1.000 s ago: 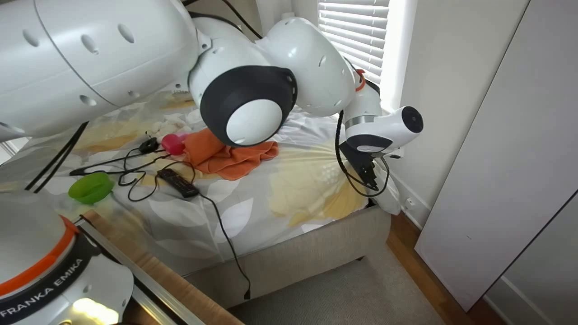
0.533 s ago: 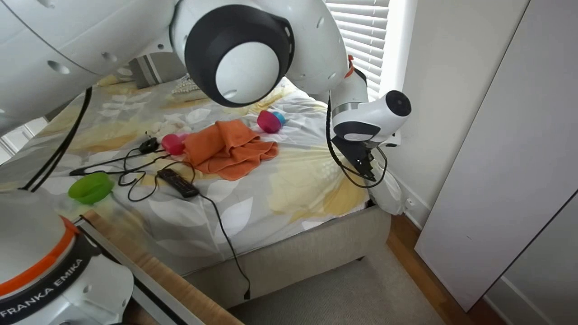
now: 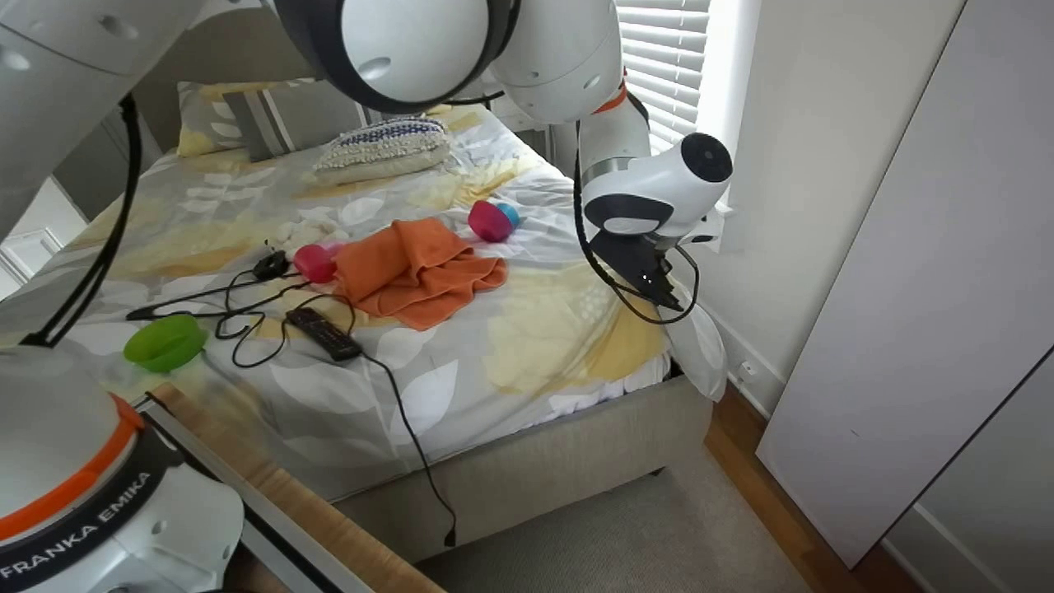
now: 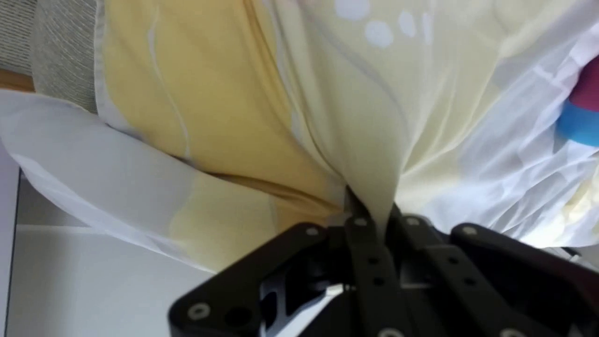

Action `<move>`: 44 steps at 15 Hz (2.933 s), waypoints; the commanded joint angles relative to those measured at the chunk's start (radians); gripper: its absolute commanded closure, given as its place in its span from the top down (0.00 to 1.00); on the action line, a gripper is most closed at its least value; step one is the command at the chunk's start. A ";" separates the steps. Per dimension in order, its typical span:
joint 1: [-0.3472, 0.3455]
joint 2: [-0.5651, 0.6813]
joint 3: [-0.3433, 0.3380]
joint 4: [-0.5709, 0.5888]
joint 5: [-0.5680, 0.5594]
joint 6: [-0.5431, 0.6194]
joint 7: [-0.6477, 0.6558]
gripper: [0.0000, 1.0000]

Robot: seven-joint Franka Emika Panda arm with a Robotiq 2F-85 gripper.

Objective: Pull the corner of the bed covers

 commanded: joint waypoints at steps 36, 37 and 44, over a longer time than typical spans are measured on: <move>-0.244 -0.206 0.502 -1.006 -0.909 0.783 -0.294 0.02; -0.220 -0.215 0.490 -1.044 -0.956 0.805 -0.284 0.02; -0.183 -0.209 0.440 -1.044 -1.051 0.825 -0.232 0.07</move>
